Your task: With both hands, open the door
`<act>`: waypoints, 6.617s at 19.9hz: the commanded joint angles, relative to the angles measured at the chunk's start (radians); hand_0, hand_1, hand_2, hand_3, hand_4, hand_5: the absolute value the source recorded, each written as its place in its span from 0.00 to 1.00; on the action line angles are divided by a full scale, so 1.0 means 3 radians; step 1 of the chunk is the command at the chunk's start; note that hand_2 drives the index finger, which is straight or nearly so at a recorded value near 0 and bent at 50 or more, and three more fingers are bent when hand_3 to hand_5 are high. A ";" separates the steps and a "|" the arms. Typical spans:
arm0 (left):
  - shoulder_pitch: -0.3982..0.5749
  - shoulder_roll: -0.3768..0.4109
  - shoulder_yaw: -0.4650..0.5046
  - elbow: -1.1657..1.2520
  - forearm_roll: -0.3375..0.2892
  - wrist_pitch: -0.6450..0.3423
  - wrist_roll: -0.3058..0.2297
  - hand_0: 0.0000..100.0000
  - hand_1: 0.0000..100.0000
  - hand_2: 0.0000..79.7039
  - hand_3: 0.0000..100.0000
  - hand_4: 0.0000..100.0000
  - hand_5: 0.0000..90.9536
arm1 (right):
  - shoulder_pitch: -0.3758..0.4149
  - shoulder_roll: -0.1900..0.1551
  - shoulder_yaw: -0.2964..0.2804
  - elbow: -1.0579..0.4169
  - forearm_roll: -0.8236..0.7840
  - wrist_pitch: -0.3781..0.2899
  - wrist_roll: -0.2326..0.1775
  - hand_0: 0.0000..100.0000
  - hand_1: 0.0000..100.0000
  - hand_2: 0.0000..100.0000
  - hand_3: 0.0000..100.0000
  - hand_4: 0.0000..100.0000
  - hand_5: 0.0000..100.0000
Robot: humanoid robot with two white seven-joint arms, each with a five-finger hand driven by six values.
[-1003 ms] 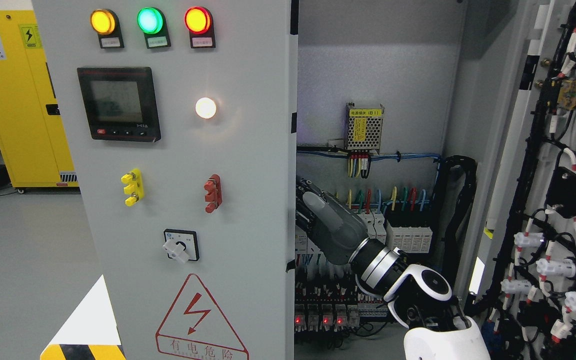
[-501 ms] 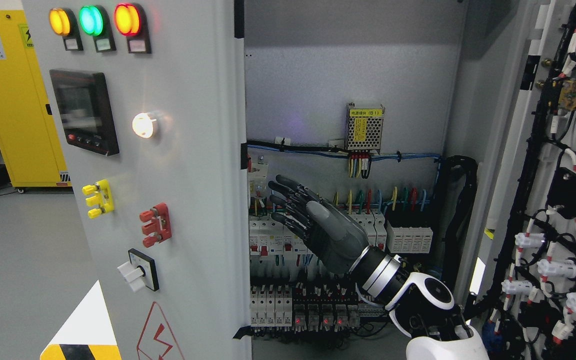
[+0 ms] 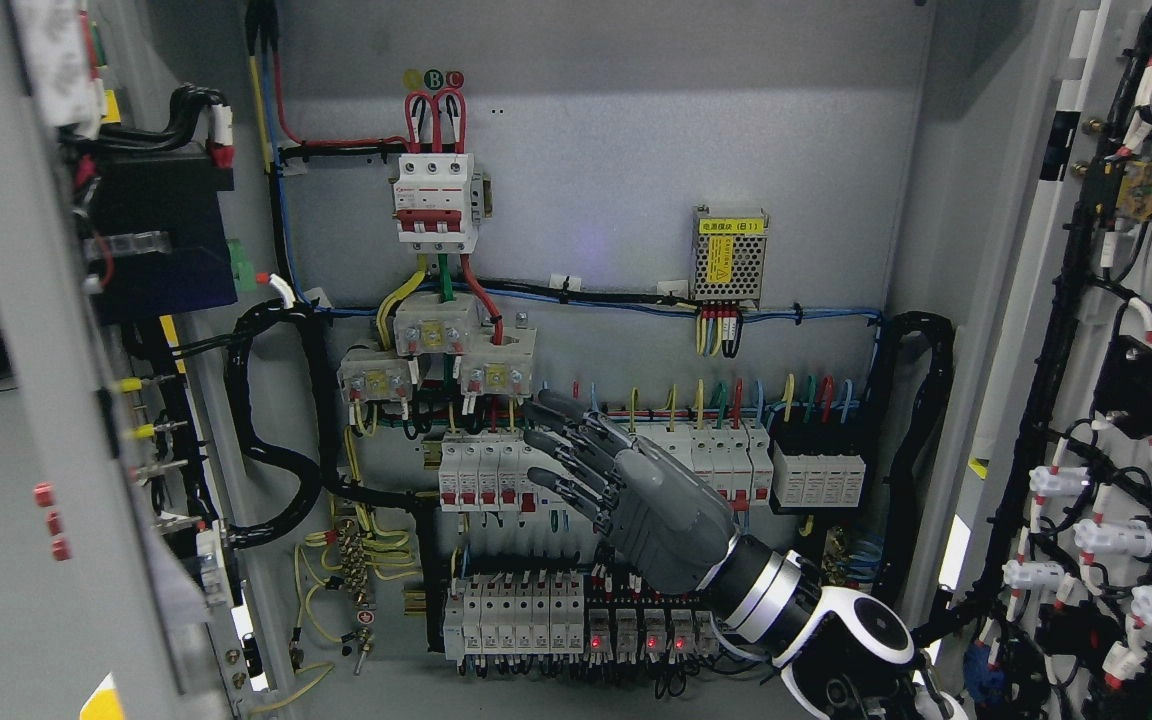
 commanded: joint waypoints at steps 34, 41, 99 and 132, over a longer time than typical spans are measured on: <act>-0.0107 -0.0007 0.0000 0.0016 0.0000 -0.0010 -0.0003 0.12 0.56 0.00 0.00 0.00 0.00 | 0.0414 0.0304 0.1962 -0.0405 0.0017 -0.0046 -0.0038 0.00 0.50 0.04 0.00 0.00 0.00; -0.0107 -0.0012 0.0000 0.0016 0.0000 -0.0010 -0.0003 0.12 0.56 0.00 0.00 0.00 0.00 | 0.0358 0.0412 0.2023 -0.0247 0.0176 -0.0041 -0.0038 0.00 0.50 0.04 0.00 0.00 0.00; 0.1621 0.0463 0.0552 -0.5142 -0.0122 -0.0056 -0.1000 0.12 0.56 0.00 0.00 0.00 0.00 | 0.3057 -0.0559 -0.0493 -0.1852 0.1250 -0.1784 -0.0284 0.00 0.50 0.04 0.00 0.00 0.00; 0.1744 0.1000 0.1161 -0.6903 -0.0189 -0.0940 -0.1020 0.12 0.56 0.00 0.00 0.00 0.00 | 0.3283 -0.0544 -0.0988 -0.2031 0.0810 -0.2976 -0.0770 0.00 0.50 0.04 0.00 0.00 0.00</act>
